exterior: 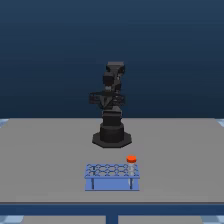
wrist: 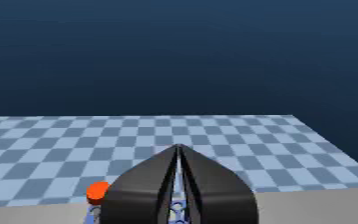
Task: Pick up the centrifuge tube on the rack
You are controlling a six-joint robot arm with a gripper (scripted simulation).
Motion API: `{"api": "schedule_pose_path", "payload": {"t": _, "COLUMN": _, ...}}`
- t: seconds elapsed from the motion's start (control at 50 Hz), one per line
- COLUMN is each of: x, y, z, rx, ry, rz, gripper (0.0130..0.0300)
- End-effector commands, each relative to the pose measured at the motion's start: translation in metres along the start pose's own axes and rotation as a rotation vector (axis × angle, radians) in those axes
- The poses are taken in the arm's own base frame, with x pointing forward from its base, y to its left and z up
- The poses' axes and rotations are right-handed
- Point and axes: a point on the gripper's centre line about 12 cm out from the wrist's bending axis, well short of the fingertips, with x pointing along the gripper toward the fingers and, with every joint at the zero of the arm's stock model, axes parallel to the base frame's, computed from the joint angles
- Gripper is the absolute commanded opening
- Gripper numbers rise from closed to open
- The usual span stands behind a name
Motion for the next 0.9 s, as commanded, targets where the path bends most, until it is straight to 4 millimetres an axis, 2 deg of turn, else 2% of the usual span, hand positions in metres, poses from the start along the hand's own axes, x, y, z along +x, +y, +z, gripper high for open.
{"api": "schedule_pose_path", "payload": {"t": 0.02, "x": 0.0, "y": 0.0, "z": 0.0, "rx": 0.0, "ry": 0.0, "rz": 0.0, "gripper": 0.03}}
{"api": "schedule_pose_path", "payload": {"t": 0.9, "x": 0.0026, "y": 0.0023, "z": -0.0012, "rx": 0.001, "ry": 0.009, "rz": 0.002, "gripper": 0.03}}
